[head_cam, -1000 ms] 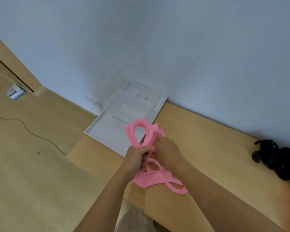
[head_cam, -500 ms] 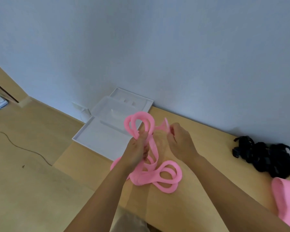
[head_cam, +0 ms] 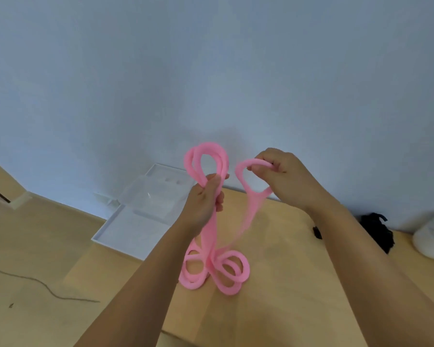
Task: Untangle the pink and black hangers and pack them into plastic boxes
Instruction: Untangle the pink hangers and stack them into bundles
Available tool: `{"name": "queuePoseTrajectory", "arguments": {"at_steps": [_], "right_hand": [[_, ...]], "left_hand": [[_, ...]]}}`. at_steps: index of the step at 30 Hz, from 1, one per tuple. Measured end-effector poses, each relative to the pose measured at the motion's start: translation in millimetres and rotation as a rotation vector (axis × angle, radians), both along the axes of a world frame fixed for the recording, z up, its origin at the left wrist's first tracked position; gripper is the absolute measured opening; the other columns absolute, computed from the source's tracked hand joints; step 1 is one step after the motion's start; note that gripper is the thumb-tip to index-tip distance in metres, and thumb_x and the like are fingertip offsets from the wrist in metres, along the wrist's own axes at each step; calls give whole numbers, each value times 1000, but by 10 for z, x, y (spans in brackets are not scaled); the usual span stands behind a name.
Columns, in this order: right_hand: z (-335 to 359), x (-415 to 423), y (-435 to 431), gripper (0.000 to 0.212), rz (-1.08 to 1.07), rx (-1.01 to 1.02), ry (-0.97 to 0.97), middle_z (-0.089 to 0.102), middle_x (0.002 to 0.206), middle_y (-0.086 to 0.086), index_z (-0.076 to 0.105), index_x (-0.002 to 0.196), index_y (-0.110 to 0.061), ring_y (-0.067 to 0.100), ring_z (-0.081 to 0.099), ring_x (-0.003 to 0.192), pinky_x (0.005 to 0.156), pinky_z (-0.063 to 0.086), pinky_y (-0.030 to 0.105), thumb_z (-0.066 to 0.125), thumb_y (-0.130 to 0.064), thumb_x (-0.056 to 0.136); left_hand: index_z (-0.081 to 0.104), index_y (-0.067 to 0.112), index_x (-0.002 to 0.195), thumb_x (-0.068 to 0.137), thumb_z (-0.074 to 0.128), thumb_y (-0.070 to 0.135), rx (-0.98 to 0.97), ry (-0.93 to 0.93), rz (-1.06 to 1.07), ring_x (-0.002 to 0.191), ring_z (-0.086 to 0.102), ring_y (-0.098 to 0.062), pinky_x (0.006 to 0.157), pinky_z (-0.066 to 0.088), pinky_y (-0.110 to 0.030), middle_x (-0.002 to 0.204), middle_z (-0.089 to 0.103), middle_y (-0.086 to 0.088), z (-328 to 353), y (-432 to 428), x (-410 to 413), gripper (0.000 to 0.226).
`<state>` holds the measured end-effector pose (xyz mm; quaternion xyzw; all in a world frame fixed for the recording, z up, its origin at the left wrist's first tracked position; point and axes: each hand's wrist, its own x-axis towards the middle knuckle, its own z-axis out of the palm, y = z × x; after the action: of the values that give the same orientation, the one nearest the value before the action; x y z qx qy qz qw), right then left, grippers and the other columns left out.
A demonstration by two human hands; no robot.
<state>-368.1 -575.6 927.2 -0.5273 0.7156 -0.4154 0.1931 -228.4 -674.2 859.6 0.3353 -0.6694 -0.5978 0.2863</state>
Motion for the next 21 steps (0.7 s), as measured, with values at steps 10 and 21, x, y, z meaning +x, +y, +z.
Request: {"name": "queuePoseTrajectory", "arguments": {"at_steps": [10, 21], "right_hand": [[989, -17, 430, 22, 199, -225, 133, 53, 67, -24, 70, 94, -26, -3, 49, 64, 60, 35, 7, 55, -10, 92], [1244, -72, 506, 12, 84, -280, 108, 61, 73, -4, 60, 80, -15, 3, 52, 63, 58, 41, 15, 60, -7, 88]], "left_hand": [[59, 1, 97, 99, 40, 37, -134, 52, -105, 58, 48, -14, 56, 41, -20, 65, 51, -6, 538, 47, -246, 41], [66, 19, 88, 98, 40, 38, 28, 109, -210, 56, 40, -15, 62, 45, -31, 57, 41, 1, 869, 308, -495, 34]]}}
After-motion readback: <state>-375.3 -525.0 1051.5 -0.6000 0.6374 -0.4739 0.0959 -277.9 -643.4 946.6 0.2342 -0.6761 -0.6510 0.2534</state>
